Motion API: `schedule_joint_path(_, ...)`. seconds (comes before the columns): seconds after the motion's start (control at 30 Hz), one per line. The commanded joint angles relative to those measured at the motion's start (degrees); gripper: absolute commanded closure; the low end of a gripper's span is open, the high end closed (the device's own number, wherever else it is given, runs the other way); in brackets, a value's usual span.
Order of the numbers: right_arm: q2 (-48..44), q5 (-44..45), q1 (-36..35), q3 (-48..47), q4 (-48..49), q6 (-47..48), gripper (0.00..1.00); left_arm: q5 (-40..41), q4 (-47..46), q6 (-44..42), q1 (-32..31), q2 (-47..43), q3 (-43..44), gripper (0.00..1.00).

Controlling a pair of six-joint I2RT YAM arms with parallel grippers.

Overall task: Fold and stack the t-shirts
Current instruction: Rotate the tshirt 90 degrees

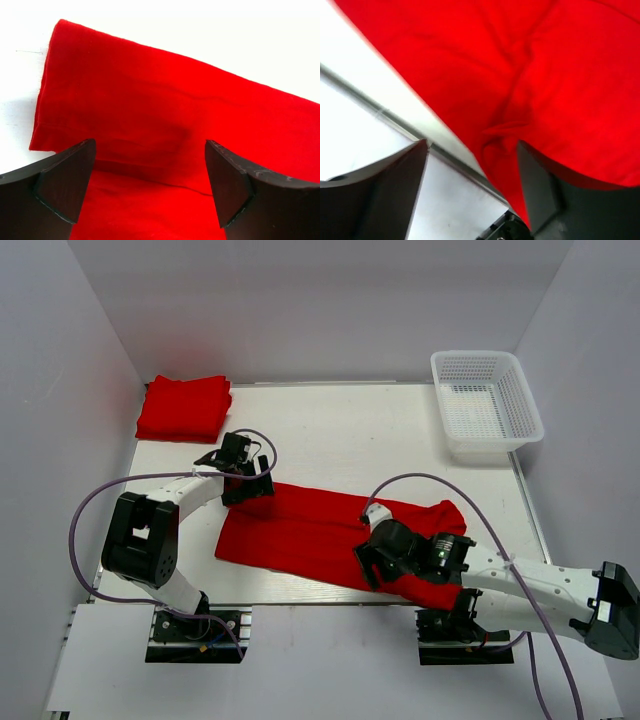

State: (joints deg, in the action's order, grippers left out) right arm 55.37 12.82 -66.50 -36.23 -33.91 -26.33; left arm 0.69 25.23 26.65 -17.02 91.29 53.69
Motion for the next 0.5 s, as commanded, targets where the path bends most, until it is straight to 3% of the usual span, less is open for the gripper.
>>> schedule_joint_path(0.0,0.5,9.8,0.2,-2.2,-1.1,-6.3,0.20,1.1,0.0,0.3,-0.2,-2.3,-0.4,0.00)
schedule_joint_path(0.13,3.9,15.6,0.4,-4.4,-6.2,-12.6,0.17,1.6,0.0,0.3,-0.2,-2.3,-0.4,0.00)
schedule_joint_path(0.17,4.4,15.8,0.5,-4.3,-6.7,-13.4,0.21,1.6,0.0,0.3,-0.2,-2.3,-0.4,0.00)
schedule_joint_path(0.3,6.5,12.2,0.8,-3.8,-4.8,-13.3,0.57,1.6,0.5,0.3,-0.2,-2.3,0.1,0.00)
schedule_joint_path(0.47,9.5,8.6,0.7,-4.6,-2.7,-12.8,0.74,2.1,1.0,0.3,-0.2,-2.3,0.1,0.00)
